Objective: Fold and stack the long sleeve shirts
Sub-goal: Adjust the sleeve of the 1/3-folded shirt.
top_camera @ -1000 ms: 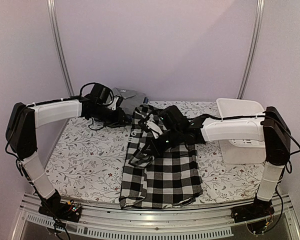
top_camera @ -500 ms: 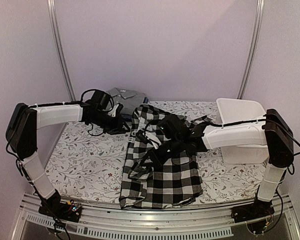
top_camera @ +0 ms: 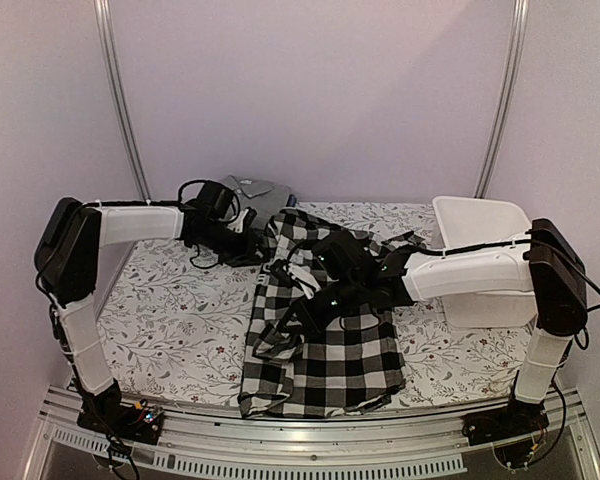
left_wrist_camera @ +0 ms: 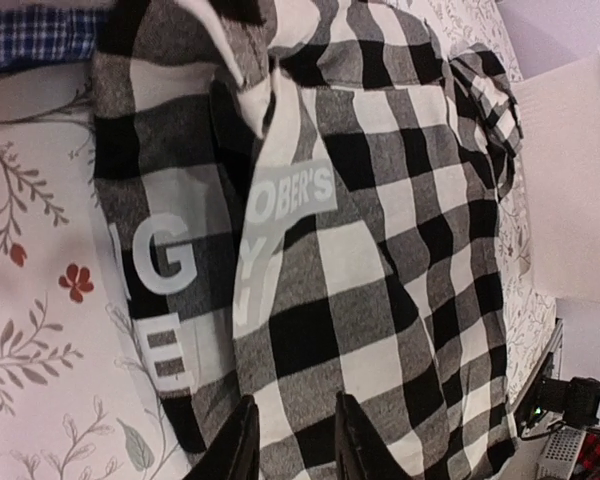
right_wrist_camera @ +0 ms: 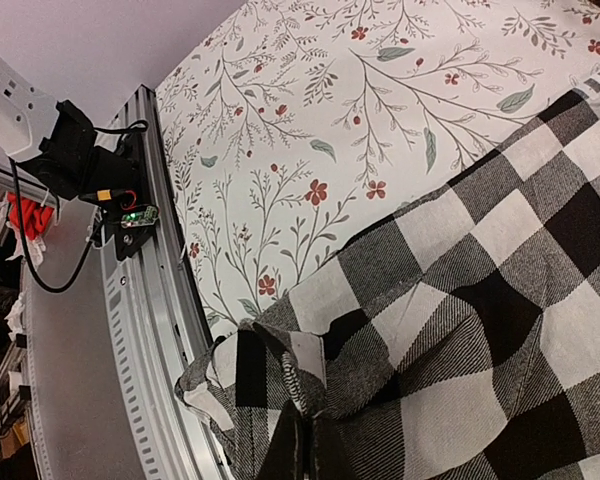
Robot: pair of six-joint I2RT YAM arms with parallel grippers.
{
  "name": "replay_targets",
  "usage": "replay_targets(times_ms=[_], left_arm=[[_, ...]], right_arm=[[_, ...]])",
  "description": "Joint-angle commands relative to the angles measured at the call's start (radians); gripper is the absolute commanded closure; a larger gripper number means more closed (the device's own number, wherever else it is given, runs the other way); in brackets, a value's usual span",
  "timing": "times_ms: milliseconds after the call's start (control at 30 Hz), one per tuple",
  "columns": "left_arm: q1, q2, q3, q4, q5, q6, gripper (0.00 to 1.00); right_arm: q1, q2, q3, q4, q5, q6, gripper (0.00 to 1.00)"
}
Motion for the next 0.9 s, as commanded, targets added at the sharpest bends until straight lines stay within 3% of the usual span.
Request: replay_targets(times_ms=[0,333,867], left_arm=[[-0.001,0.144,0.165,0.039,-0.037,0.011,0.75],[0.009,0.464,0.593,-0.103,-0.114,0.046,0.81],[0.046,0.521,0.710,-0.044,-0.075,0.050,0.79]], right_arm=[[0.006,-0.031,-0.012,0.016,0.074,0.016,1.00],[0.005,-0.141,-0.099,0.008,0.151,0.054,1.00],[0.007,-0.156,-0.149,0.011,0.067,0.080,1.00]])
